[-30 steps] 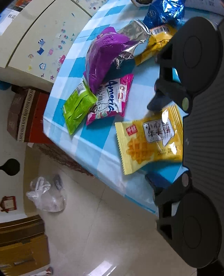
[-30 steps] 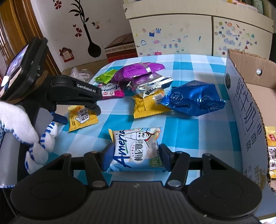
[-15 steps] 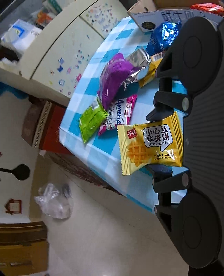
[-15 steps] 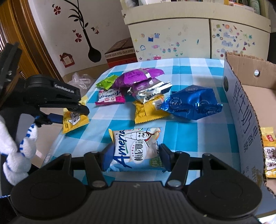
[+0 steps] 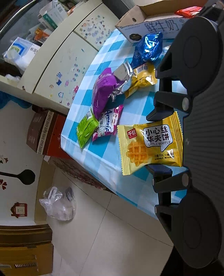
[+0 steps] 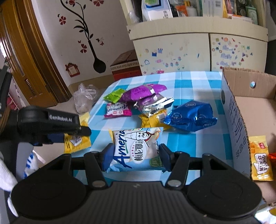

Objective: Organize snacks
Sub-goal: 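Carry the Amerio bag with the right tool while the left tool carries the waffle pack to the box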

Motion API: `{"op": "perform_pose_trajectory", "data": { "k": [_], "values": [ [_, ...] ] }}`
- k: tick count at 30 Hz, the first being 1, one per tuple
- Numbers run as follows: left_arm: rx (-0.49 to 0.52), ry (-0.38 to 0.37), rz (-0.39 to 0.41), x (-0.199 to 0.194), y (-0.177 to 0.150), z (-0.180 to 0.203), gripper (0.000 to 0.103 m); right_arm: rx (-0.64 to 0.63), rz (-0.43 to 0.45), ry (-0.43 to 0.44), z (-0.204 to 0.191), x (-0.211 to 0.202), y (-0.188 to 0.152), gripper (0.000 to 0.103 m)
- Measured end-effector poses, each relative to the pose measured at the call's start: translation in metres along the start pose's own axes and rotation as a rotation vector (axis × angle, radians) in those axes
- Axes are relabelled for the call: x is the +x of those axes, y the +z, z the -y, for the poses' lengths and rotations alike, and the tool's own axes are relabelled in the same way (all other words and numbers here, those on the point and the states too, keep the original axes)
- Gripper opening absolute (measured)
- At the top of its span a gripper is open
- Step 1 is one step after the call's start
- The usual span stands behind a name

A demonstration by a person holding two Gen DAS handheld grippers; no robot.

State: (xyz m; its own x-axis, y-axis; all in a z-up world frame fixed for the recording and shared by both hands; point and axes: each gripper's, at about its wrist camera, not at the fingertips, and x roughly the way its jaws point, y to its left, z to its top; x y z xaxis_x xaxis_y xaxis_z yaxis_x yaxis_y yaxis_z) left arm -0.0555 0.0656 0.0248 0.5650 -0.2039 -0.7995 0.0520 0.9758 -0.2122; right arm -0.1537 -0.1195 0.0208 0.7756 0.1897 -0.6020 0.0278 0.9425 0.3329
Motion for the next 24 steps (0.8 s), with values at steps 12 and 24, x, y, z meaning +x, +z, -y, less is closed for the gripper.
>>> {"op": "perform_pose_trajectory", "data": {
  "k": [12,24],
  "values": [
    [0.033,-0.036,0.024,-0.024,-0.010,0.017,0.057,0.009,0.059,-0.001,0.000,-0.031,0.006,0.057],
    [0.068,-0.076,0.048,-0.046,-0.016,0.039,0.057,0.033,0.119,-0.009,0.009,-0.060,0.014,0.057]
  ]
}}
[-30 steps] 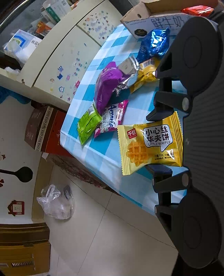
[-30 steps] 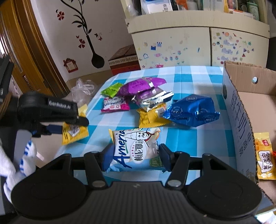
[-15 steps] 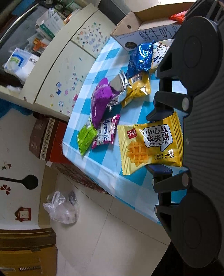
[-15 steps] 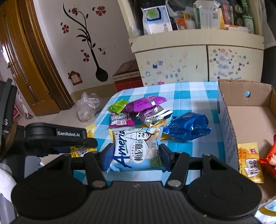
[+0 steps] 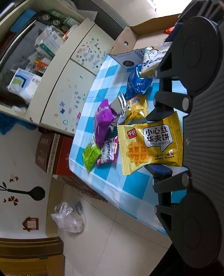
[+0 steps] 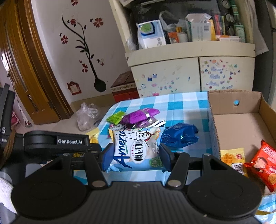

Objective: Organize snacks
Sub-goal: 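Carry the Amerio bag with the right tool while the left tool carries the waffle pack to the box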

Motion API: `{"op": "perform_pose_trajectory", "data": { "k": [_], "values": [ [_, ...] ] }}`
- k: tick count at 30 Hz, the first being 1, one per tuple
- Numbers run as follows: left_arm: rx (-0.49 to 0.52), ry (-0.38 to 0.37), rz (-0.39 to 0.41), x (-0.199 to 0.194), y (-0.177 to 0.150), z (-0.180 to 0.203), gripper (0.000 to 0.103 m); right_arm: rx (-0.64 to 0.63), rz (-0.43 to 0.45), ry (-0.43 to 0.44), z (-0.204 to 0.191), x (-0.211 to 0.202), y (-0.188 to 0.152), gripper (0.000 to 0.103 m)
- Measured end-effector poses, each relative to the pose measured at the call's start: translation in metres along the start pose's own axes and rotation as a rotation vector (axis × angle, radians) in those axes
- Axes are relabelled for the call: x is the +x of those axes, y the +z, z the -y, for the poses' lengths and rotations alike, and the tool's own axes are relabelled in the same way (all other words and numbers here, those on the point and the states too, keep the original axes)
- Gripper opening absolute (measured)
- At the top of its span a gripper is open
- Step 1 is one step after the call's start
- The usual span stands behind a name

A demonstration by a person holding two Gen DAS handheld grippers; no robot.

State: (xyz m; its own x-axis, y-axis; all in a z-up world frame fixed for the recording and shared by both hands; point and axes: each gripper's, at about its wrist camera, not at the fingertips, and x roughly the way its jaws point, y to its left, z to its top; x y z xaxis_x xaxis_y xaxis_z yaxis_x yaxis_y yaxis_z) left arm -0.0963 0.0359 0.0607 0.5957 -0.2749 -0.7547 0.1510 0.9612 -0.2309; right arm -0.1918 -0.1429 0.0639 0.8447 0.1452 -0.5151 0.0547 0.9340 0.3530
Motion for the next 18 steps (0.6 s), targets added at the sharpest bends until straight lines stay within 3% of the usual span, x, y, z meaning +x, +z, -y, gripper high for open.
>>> {"op": "perform_pose_trajectory", "data": {
  "k": [11,18],
  "values": [
    [0.059,-0.058,0.016,-0.010,-0.001,0.037,0.057,0.083,0.064,-0.077,0.030,-0.026,0.016,0.057],
    [0.096,-0.120,0.013,-0.013,-0.002,0.068,0.057,0.209,0.123,-0.142,0.067,-0.052,0.030,0.057]
  ]
}}
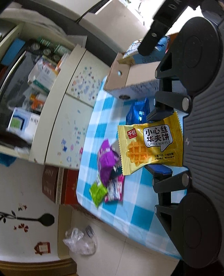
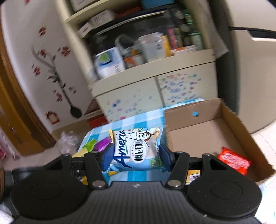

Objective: Organize snacks
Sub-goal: 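Carry the Amerio bag with the right tool while the left tool carries the waffle pack to the box, then open the left tool over the box while the right tool releases the Amerio bag into it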

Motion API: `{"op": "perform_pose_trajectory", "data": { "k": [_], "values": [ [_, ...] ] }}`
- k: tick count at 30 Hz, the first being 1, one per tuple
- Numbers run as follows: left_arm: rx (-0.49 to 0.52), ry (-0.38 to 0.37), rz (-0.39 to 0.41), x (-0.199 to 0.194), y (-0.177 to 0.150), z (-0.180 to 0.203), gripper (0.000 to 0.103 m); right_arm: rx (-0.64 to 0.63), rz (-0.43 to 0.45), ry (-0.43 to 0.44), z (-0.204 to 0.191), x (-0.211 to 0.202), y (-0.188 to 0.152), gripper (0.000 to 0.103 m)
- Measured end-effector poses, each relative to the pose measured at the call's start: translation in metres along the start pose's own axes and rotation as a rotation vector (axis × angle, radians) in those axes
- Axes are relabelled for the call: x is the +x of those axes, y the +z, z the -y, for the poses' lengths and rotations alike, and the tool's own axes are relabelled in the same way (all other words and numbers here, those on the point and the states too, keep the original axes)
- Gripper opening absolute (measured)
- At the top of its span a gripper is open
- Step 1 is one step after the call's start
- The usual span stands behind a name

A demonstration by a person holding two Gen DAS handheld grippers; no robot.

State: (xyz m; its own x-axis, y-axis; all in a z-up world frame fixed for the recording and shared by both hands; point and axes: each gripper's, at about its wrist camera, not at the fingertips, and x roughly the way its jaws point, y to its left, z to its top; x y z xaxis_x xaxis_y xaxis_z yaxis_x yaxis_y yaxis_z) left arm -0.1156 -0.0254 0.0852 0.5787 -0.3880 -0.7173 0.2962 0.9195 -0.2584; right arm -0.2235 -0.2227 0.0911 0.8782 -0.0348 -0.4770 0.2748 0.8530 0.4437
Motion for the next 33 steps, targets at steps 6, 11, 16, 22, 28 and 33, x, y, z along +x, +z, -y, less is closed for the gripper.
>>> {"op": "perform_pose_trajectory", "data": {
  "k": [6,11,16,22,28,33],
  "values": [
    [0.026,-0.060,-0.015,0.003,0.000,0.027,0.057,0.102,0.055,-0.049,0.032,-0.016,0.016,0.057],
    [0.049,-0.102,-0.032,0.011,0.000,0.050,0.057,0.176,0.087,-0.087,0.053,-0.025,0.023,0.057],
    [0.069,-0.153,-0.054,0.020,0.001,0.075,0.057,0.237,0.113,-0.129,0.067,-0.030,0.025,0.057],
    [0.110,-0.203,-0.085,0.034,-0.002,0.107,0.057,0.300,0.130,-0.190,0.081,-0.031,0.025,0.057],
    [0.146,-0.251,-0.141,0.052,-0.010,0.132,0.058,0.365,0.120,-0.222,0.094,-0.027,0.023,0.058],
    [0.200,-0.253,-0.167,0.060,-0.015,0.143,0.076,0.405,0.115,-0.235,0.100,-0.024,0.021,0.065]
  ]
}}
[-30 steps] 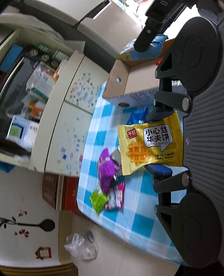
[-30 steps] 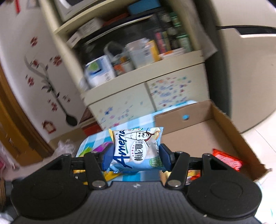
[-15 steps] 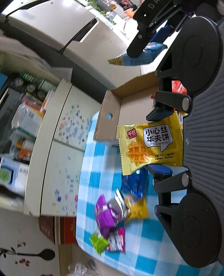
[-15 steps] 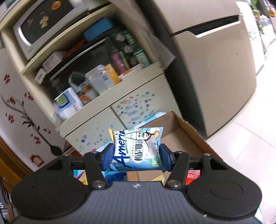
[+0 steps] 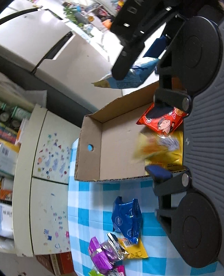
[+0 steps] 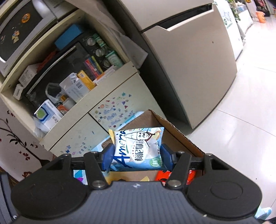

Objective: Organize snacks
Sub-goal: 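Open the left tool over the box while the right tool releases the Amerio bag into it, then move the right tool over the blue foil bag while the left tool moves over the purple bag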

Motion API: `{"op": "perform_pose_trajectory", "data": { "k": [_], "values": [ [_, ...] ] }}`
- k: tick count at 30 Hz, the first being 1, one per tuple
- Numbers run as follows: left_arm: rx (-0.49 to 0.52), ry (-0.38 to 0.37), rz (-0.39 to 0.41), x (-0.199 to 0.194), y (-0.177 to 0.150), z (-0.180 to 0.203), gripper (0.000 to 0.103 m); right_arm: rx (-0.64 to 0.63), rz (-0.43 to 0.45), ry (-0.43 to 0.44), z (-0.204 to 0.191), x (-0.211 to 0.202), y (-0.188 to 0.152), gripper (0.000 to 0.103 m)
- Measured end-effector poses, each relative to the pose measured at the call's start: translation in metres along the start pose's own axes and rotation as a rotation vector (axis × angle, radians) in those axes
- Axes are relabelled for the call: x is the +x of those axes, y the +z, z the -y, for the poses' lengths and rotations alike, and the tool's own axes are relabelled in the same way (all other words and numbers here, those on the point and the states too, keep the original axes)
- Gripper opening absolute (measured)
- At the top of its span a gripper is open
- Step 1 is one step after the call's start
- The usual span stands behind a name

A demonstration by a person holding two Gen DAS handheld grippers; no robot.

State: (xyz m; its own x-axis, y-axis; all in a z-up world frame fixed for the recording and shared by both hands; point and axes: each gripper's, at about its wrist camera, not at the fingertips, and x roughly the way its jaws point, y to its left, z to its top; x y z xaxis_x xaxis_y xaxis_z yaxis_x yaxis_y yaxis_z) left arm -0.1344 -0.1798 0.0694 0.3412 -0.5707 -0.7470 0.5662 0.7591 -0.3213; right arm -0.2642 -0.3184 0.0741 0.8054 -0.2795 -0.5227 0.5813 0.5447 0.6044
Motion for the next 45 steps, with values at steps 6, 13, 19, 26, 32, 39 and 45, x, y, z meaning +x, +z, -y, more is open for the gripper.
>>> {"op": "perform_pose_trajectory", "data": {
  "k": [6,13,19,26,32,39,45],
  "values": [
    [-0.013,0.005,-0.002,-0.002,0.003,-0.008,0.090,0.048,-0.009,0.014,0.006,0.001,0.001,0.079],
    [-0.073,-0.077,0.015,-0.017,0.001,-0.029,0.091,0.069,-0.016,0.068,0.006,0.001,0.001,0.079],
    [-0.098,-0.052,0.000,-0.030,0.002,-0.054,0.091,0.038,-0.039,0.090,-0.001,0.004,-0.003,0.079],
    [-0.111,0.043,0.028,-0.051,0.005,-0.094,0.094,-0.038,-0.036,0.136,-0.018,0.004,-0.010,0.079],
    [-0.138,0.106,0.054,-0.068,0.012,-0.127,0.095,-0.100,-0.035,0.151,-0.031,0.004,-0.016,0.079],
    [-0.174,0.158,0.076,-0.081,0.022,-0.160,0.098,-0.172,-0.061,0.179,-0.044,0.008,-0.027,0.079],
    [-0.233,0.208,0.112,-0.088,0.041,-0.190,0.102,-0.260,-0.086,0.239,-0.062,0.010,-0.039,0.079]
  ]
}}
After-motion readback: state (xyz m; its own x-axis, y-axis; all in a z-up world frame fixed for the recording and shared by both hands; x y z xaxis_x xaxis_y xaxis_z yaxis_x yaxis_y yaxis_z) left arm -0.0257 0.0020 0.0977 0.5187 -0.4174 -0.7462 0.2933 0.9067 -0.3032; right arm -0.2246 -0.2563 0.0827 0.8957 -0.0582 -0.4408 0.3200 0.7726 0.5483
